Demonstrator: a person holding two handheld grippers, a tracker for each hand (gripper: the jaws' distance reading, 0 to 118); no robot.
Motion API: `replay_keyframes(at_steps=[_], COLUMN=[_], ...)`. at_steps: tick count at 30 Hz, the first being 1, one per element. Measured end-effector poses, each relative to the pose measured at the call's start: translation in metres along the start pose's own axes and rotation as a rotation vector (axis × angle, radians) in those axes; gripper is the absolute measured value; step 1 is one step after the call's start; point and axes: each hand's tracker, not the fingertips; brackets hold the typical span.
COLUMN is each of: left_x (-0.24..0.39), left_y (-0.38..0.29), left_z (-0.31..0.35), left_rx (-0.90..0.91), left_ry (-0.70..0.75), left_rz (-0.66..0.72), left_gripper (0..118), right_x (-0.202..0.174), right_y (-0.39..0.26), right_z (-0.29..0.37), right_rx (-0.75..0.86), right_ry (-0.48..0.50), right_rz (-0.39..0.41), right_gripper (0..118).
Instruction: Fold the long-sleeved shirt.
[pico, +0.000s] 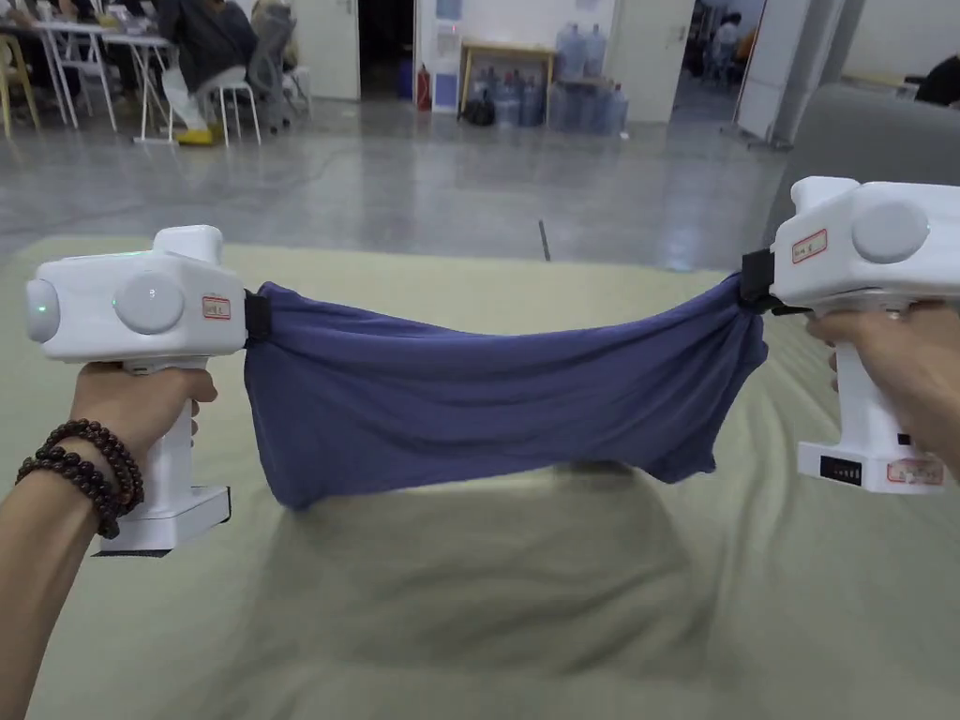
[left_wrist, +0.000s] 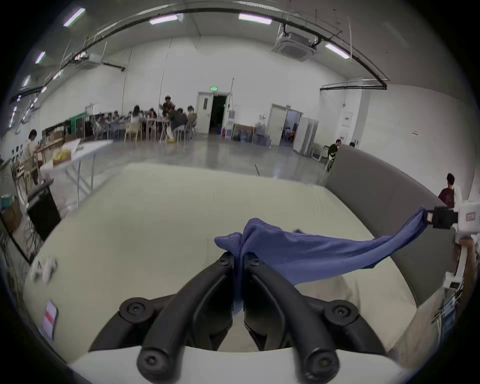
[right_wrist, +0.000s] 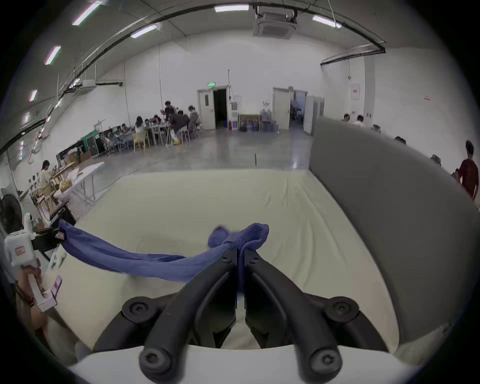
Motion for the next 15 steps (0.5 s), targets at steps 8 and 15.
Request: replay_keyframes(at_steps=[8, 15], left_x=[-0.014, -0.03], left_y=[-0.166, -0.256], left_z=[0.072, 0.112], left_rx=[-0.08, -0.197], left_ry=[-0.004, 0.032], left_rz=[-0.032, 0.0], left_gripper=[3, 3], right_x=[-0.002, 0.0], right_y=[-0.194, -0.306], right_z=[0.048, 0.054], right_rx=[-0.209, -0.463], right_ry=[0.039, 0.029], right_rz=[-0.01, 0.033], right_gripper=[5, 5])
